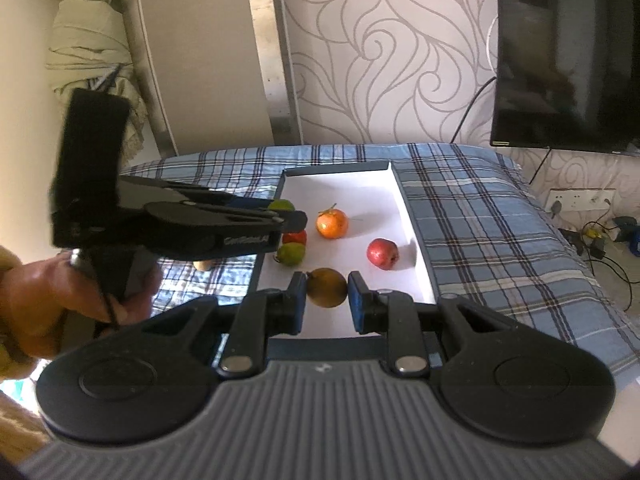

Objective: Organize fruits
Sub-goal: 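Carry the green lime into the tray and open the left gripper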

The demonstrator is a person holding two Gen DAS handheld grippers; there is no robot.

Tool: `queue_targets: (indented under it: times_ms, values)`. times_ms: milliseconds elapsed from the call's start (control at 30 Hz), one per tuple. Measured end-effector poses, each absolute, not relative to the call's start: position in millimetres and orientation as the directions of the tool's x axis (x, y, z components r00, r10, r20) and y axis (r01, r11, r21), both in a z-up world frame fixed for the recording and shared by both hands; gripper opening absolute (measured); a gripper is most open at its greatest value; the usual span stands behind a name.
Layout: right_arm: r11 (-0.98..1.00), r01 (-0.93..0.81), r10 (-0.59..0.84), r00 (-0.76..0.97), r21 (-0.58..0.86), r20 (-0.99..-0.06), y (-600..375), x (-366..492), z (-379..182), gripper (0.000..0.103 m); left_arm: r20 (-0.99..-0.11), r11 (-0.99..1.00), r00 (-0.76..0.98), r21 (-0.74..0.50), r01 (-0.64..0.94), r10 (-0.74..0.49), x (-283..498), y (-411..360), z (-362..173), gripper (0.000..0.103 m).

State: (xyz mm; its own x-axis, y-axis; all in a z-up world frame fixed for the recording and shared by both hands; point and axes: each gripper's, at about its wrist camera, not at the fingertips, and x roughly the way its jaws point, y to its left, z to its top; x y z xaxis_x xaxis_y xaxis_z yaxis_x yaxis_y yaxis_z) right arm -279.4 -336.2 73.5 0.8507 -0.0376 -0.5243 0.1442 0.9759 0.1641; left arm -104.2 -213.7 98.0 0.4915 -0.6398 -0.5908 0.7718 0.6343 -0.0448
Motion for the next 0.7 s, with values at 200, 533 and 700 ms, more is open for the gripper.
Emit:
queue_targets:
  times_ms: [200,533,700]
  values:
    - [0.977,0.154,-0.056,0.853,0.149,-0.520,-340,-288,77,0.025,-0.607,0.633,0.484,-0.040,0.773,-0.630,-100,-229,84,0.032]
    - [0.981,0.150,-0.065,0.849,0.120,-0.525,-342,-291,80,0.025,-0.611,0.638,0.491,-0.030,0.770,-0.621,-94,-242,72,0.032]
    - [0.985,0.129,-0.052,0.849,0.111,-0.525,-341,-289,80,0.025,-0.619,0.646,0.495,-0.026,0.763,-0.609,-90,-245,68,0.032]
